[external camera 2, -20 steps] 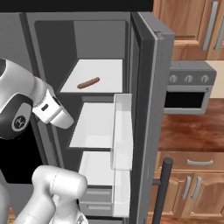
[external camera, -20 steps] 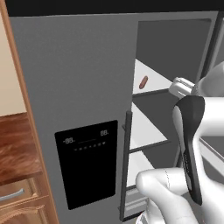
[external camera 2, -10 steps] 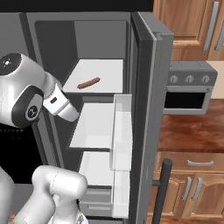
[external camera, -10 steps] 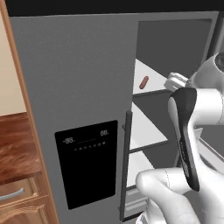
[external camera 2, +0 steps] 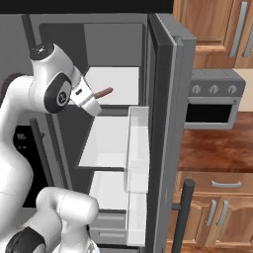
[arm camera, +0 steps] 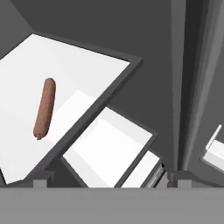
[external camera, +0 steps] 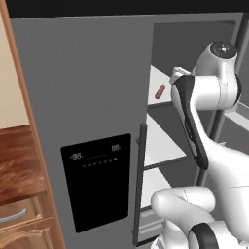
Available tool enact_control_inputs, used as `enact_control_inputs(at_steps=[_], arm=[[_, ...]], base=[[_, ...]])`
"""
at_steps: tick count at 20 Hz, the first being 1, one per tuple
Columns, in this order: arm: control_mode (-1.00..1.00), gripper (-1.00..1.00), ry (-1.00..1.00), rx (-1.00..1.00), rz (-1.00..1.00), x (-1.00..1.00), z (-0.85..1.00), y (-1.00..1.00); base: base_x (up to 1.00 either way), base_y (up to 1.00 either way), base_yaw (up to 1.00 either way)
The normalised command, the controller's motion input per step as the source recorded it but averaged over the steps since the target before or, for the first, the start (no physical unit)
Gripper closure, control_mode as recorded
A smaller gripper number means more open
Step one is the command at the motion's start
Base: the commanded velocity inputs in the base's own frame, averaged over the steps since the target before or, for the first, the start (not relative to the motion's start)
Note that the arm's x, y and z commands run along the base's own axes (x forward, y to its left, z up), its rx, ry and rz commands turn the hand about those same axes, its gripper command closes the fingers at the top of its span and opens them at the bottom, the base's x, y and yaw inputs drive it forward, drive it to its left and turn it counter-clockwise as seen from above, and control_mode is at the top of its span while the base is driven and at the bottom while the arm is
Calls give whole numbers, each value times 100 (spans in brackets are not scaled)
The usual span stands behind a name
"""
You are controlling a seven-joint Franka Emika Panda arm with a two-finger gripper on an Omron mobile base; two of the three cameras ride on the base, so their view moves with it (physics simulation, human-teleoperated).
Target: Move the hot dog bun to the plate on the dining table and place the condiment next to that plate. Then navigate to the fridge and take the sausage and place it on the plate as well.
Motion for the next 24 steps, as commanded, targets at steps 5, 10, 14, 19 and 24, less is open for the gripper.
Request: enact_control_inputs(at_steps=[5,10,14,19,24], arm=[[-100,-100,0,0,0,72,-8,3],[-100,-100,1,0,0,66,-18,9],[-100,-100,0,0,0,62,-11,1],[-100,-100,0,0,0,57,-7,0],[-100,-100,2,0,0,51,-14,1]], base=[[0,0,0],[0,0,0],[0,0,0],[0,0,0],[0,0,0]])
